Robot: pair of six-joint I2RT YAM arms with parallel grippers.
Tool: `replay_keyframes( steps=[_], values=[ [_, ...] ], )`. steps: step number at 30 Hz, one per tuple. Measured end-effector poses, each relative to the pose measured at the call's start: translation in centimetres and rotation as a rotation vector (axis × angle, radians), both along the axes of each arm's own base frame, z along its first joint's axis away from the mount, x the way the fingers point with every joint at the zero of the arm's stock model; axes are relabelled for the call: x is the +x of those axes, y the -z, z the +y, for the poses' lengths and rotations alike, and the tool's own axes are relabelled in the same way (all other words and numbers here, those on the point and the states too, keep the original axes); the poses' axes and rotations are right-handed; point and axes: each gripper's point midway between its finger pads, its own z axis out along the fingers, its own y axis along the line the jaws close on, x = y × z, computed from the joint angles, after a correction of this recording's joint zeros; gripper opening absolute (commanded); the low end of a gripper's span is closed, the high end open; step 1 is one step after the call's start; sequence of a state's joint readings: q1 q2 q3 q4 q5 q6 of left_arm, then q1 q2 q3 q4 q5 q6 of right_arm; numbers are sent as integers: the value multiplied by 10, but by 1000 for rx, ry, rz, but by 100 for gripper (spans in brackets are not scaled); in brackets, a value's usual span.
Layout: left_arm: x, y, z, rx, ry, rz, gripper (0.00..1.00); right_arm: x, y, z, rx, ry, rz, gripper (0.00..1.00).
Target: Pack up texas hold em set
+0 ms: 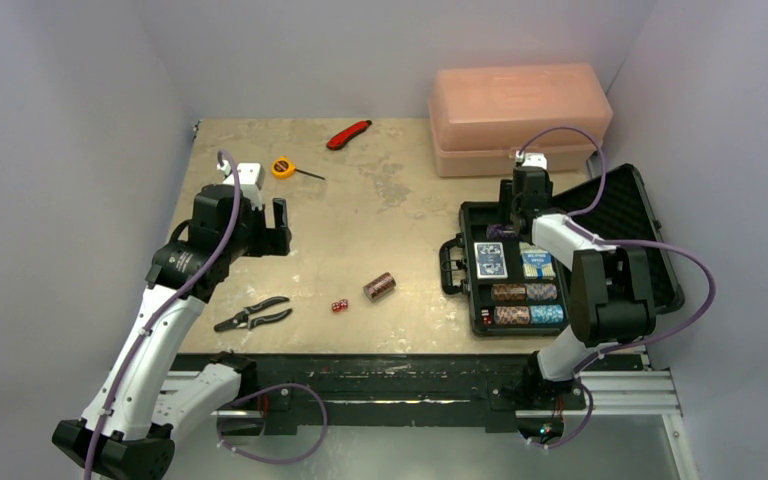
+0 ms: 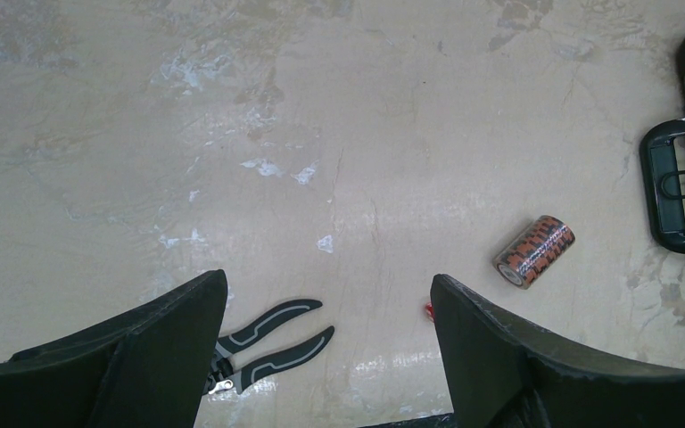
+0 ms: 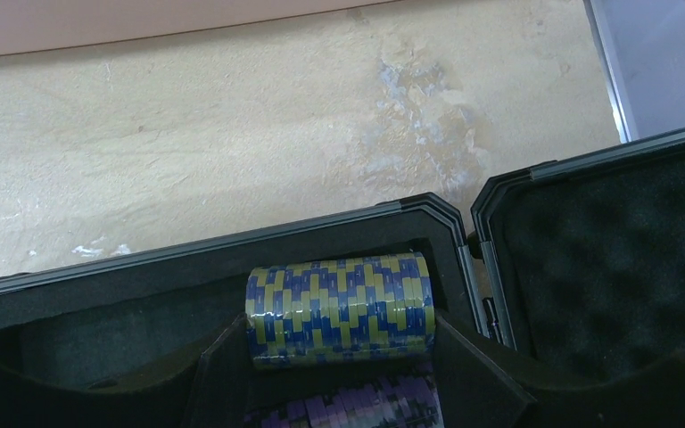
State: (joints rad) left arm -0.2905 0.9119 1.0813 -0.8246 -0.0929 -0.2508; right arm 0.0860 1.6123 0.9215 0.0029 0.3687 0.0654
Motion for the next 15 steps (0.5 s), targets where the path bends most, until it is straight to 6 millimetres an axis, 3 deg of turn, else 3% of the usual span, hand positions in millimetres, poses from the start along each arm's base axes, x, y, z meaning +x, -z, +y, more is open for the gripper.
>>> replay_keyframes(
  steps=[12,14,15],
  values=[
    [0,0,0,0,0,1,84,0,0,0,0,1,17,26],
    [0,0,0,0,0,1,84,0,0,0,-1,2,22,33],
    [0,0,0,0,0,1,84,0,0,0,-1,2,24,42]
  ],
)
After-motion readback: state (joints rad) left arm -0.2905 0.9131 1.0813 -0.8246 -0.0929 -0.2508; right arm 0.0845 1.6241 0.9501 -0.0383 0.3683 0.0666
